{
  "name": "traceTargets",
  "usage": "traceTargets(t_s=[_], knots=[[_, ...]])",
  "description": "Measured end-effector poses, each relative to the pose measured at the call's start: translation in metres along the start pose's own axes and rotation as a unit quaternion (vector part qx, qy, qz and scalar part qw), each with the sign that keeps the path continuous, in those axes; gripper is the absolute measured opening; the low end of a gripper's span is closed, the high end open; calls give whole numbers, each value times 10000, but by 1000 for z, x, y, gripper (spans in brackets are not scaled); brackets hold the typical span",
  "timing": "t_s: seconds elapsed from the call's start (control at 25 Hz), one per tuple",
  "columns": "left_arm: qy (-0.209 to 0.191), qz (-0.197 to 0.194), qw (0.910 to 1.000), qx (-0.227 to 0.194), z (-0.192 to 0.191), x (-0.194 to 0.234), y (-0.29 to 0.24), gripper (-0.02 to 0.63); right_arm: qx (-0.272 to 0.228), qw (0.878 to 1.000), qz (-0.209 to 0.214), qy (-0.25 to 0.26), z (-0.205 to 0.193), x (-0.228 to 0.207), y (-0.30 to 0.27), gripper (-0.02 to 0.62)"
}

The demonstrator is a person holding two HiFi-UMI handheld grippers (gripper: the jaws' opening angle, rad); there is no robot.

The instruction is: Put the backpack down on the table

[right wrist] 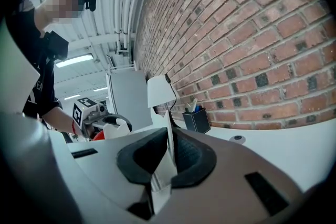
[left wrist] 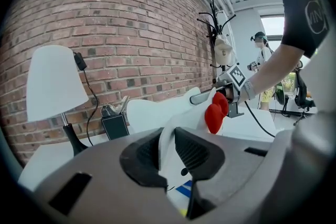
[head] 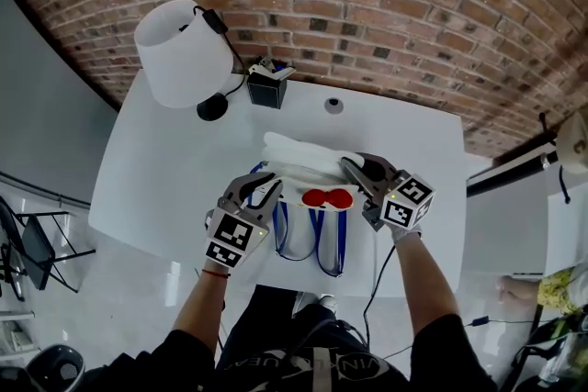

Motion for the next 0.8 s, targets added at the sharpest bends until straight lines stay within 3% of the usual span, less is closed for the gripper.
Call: traceTargets(t_s=[0.48, 0.8], knots=[[66, -301, 9994, 176, -4, -6, 4, 61, 336, 9993, -69, 123, 2, 8, 7, 25], [-11, -45, 9996, 268, -3, -5, 9, 74, 226, 9993, -294, 98, 15, 7, 20, 38]])
Point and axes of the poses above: the fingertips, and each gripper's own axes: y backward along the fingers, x to its left, z out of its top, the point moved 5 cm from there along y, backward along the fingers, and after that the axes turned 10 degrees about -z, right-handed, at the moved point
